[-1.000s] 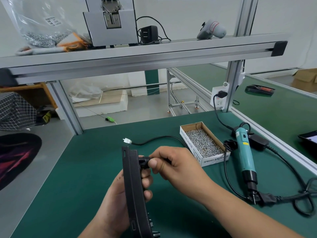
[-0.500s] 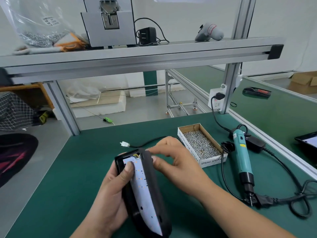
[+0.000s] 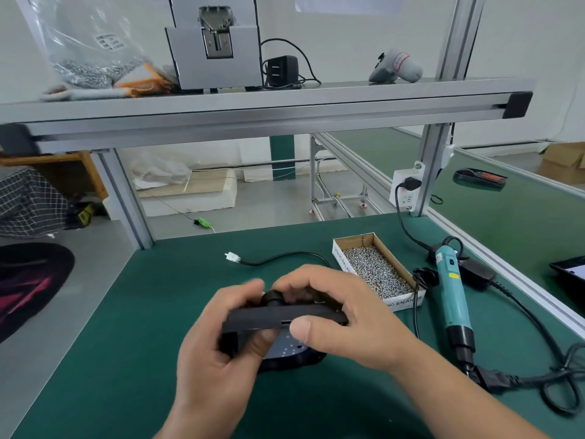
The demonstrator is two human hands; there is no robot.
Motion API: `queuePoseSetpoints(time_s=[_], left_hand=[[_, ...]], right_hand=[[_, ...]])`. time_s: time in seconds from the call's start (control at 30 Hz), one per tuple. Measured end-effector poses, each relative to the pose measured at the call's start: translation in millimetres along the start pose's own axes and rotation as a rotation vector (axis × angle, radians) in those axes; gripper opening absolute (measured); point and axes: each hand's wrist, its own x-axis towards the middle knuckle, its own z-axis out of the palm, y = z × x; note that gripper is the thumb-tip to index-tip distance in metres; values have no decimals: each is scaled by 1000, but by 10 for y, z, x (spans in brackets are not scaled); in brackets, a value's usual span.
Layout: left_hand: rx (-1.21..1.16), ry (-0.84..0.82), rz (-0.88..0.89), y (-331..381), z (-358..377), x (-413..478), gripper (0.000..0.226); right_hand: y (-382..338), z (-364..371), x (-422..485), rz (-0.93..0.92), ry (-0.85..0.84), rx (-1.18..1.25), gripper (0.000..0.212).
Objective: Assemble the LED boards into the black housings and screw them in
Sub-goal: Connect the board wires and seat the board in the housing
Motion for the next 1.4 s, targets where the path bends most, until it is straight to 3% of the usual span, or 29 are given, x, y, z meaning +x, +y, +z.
queuePoseSetpoints(time_s=[0.13,0.53,0.6,0.73,0.8,0.87,0.9,0.97,1.1,1.23,1.4], left_hand=[[5,-58,27,-7,-15,31,30],[-26,-30,32,59,25,29,23],[-36,-10,-45,81,24,24,22],[-165,107,-360,29,28,31,42],[-301,126,-518,-34,29,45,45],[-417,137,-642,-89,17,69,38],[-460,140,-698,-122,6,80,34],[-514,150,-804,-203,-35,95,27],[-419,198,-920,-388,-124,125,21],[-111,159,-876,-553,-142,146,16],[87,-79,-843,-502,-99,244,18]], right_hand=[[55,-1,19,-21,25,-31,35],[95,-15,36,-44,53,-18,29],[85,-20,47,-59,51,-44,32],[188,-66,42,-89,67,81,62],[325,-121,88,19,206,114,45],[525,-199,131,158,328,-179,28],[605,-238,139,239,296,-423,35],[719,-255,136,306,64,-796,50],[816,-158,62,398,-273,-1184,22],[650,-273,41,373,-315,-1249,11],[481,-384,17,410,-482,-1127,16]])
